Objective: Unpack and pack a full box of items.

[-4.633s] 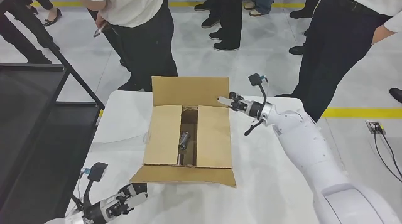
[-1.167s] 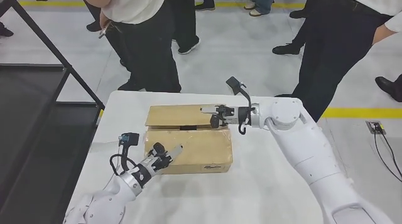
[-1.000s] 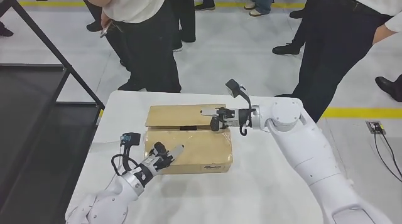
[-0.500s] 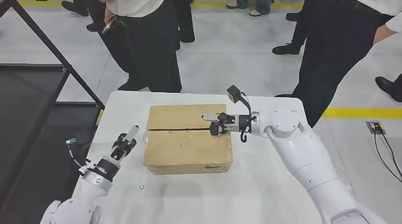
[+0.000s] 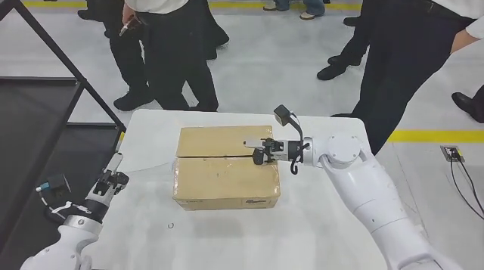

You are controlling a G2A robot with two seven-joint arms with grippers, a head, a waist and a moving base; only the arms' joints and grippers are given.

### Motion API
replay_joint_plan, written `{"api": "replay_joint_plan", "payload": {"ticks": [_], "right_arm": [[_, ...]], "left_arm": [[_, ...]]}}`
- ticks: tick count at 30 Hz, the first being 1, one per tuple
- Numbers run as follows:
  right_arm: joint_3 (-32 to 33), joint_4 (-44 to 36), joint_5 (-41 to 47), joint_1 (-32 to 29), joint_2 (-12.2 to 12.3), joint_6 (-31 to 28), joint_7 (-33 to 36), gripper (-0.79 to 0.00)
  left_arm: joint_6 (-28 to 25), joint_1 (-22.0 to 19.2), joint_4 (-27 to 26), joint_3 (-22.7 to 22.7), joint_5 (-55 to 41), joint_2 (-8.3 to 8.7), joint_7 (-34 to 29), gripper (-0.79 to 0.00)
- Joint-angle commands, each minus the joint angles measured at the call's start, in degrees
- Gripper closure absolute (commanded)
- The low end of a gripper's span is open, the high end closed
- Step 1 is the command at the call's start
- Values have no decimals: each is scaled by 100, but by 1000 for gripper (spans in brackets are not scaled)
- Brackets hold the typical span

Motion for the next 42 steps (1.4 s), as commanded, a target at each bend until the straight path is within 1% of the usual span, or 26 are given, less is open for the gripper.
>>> {"api": "replay_joint_plan", "payload": {"ticks": [1,7,9,12,14,19,22,26,31,38,42], "right_arm": [[0,0,0,0,0,0,0,-785],[9,-34,-11,-39,2,3,-97,-785],[28,-150,-127,-132,22,53,-320,-785],[68,-258,-177,-222,54,109,-352,-785],[109,-290,-178,-267,72,116,-385,-785],[130,-350,-239,-323,97,137,-408,-785],[119,-339,-265,-320,99,171,-425,-785],[100,-304,-258,-298,95,200,-406,-785],[77,-255,-253,-248,88,216,-380,-785],[37,-193,-272,-175,79,204,-334,-785],[27,-158,-248,-151,74,203,-317,-785]], "left_arm": [[0,0,0,0,-2,0,1,-785],[5,8,11,9,-9,-3,18,-785],[81,2,69,53,-29,-11,31,-785],[246,-65,180,135,-45,-20,9,-785],[362,-148,330,211,-52,-24,-41,-785],[570,-532,901,552,104,-36,-184,-785],[569,-720,1196,758,197,-48,-268,-785],[497,-752,1322,864,175,-62,-328,-785],[618,-737,1413,918,64,-69,-502,-785],[838,-1195,1961,1217,-618,-165,-401,-785],[936,-1566,2409,1419,-1043,-240,-234,-785]]}}
